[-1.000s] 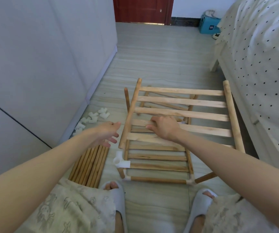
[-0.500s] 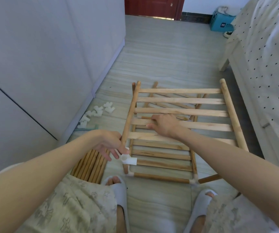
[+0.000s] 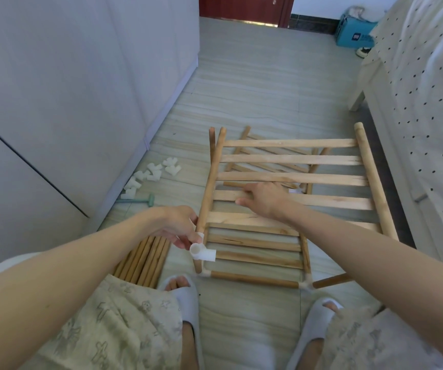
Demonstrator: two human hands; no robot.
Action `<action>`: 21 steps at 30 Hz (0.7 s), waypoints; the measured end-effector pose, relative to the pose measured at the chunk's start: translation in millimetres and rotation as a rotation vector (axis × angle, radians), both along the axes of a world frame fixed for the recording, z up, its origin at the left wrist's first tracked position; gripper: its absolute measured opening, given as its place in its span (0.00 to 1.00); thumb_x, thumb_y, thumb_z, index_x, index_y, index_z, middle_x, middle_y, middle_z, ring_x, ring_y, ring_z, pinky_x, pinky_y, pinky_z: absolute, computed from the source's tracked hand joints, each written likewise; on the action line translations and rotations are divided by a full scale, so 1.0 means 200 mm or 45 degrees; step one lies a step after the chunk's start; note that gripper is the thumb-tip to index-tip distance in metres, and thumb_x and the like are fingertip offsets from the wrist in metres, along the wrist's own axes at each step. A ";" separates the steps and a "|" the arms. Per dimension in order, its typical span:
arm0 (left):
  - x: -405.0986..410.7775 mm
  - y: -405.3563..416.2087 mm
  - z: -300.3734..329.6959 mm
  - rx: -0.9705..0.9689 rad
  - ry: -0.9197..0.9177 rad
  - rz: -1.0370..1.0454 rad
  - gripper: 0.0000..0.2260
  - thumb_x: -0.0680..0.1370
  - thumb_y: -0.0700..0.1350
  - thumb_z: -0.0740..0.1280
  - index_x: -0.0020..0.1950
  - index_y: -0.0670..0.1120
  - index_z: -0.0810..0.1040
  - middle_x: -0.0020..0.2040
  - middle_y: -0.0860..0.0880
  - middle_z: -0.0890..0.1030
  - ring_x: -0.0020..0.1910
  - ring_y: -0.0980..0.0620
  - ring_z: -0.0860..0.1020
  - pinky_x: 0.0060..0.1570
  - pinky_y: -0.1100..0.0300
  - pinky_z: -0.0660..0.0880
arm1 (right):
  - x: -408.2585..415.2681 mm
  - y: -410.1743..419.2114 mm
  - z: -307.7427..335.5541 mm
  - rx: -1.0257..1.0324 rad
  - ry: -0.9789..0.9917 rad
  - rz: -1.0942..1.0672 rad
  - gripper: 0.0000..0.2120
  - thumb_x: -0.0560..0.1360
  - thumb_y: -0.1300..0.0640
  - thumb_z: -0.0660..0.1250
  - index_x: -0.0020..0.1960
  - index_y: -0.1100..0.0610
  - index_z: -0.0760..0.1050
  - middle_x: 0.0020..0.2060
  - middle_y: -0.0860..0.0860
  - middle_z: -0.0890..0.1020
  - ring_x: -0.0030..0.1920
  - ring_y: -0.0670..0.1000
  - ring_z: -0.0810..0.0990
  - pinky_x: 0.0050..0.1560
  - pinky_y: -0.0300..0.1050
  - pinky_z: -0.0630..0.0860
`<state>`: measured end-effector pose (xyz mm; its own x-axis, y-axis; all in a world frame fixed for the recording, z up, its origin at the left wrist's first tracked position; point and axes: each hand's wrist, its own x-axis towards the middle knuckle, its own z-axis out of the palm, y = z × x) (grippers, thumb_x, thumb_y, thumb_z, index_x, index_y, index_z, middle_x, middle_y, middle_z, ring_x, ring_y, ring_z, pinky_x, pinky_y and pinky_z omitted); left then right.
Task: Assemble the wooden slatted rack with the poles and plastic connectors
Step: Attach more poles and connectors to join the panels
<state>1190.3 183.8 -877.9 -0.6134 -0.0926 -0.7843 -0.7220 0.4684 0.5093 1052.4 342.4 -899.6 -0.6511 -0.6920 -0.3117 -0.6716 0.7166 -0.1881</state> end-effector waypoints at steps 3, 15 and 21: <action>0.00 0.02 -0.01 -0.013 0.030 -0.008 0.12 0.77 0.37 0.66 0.60 0.38 0.73 0.44 0.45 0.79 0.41 0.53 0.78 0.45 0.62 0.77 | 0.00 0.01 0.01 -0.003 0.006 0.039 0.18 0.79 0.43 0.56 0.59 0.54 0.73 0.56 0.55 0.79 0.59 0.58 0.74 0.57 0.51 0.66; 0.10 0.08 -0.16 0.559 0.170 0.497 0.09 0.81 0.39 0.60 0.60 0.39 0.72 0.46 0.44 0.77 0.47 0.48 0.76 0.55 0.53 0.74 | 0.01 0.06 0.00 0.003 0.079 0.146 0.17 0.79 0.43 0.56 0.57 0.54 0.73 0.55 0.55 0.79 0.58 0.58 0.74 0.55 0.49 0.64; 0.07 0.28 -0.29 0.543 0.490 0.982 0.16 0.82 0.57 0.48 0.62 0.51 0.68 0.33 0.47 0.69 0.23 0.54 0.65 0.26 0.61 0.68 | 0.03 0.07 -0.05 -0.021 0.070 0.125 0.18 0.79 0.43 0.56 0.60 0.53 0.72 0.55 0.55 0.80 0.60 0.57 0.74 0.59 0.50 0.63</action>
<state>1204.2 240.5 -935.5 -0.7256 -0.3316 -0.6029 -0.5018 -0.3446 0.7934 1058.7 356.5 -910.4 -0.5958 -0.7580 -0.2654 -0.7481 0.6441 -0.1599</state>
